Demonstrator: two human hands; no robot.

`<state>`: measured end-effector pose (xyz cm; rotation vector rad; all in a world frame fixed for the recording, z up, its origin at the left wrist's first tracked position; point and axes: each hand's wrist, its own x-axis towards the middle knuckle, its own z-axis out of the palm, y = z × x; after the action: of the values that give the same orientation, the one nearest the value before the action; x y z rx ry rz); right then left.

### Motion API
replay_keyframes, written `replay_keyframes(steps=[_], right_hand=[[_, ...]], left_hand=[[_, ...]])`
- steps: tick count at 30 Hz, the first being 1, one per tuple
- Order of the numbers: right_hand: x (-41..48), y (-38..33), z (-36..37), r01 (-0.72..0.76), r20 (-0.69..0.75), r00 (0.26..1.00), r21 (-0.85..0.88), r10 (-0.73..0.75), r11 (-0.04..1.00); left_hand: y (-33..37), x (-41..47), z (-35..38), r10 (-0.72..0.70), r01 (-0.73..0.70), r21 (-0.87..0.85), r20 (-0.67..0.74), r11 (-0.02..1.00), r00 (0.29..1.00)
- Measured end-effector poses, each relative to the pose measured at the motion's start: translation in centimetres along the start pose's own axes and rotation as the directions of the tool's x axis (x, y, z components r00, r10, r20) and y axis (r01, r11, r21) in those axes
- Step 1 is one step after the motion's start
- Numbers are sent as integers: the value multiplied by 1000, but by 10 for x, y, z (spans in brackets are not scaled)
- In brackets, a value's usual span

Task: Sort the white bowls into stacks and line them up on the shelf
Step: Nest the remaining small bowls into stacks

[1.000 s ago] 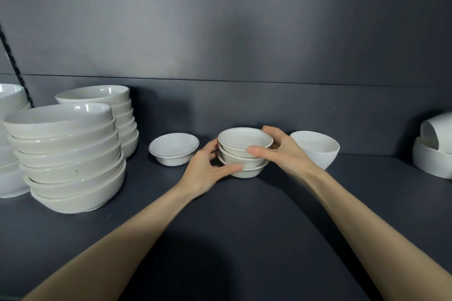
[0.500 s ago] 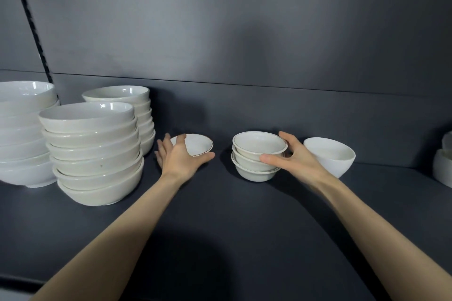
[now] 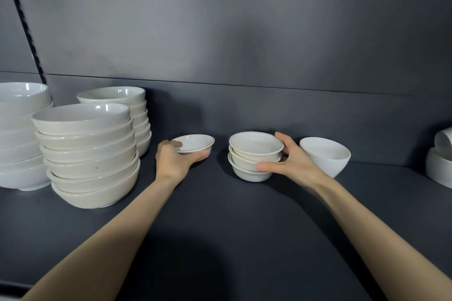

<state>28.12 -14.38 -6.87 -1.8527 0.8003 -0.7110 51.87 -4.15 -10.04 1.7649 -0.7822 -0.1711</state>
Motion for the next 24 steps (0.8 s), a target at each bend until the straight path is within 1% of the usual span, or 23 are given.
replay_keyframes(steps=[4,8,11,15,19,24], right_hand=[[-1,-1,0,-6,-10,1000,13,6,1000],[-5,-4,0,-4,-8,1000,15,4,1000],[-5,-2,0,3,-2,1000,23,-3,1000],[-4,0,-1,17,3,1000,50,-18,999],[0,3,-1,26,17,999,55,-27,998],[0,4,-2,44,26,999,57,-45,997]], left_hand=[[15,-4,0,58,-59,-81,-19,995,998],[37,-9,-2,172,-176,-194,-35,965,984],[54,-14,6,231,-205,-275,68,940,971],[72,-25,26,291,-229,-272,213,935,933],[73,-24,41,287,-211,-275,278,938,917],[70,-24,49,302,-221,-260,334,940,893]])
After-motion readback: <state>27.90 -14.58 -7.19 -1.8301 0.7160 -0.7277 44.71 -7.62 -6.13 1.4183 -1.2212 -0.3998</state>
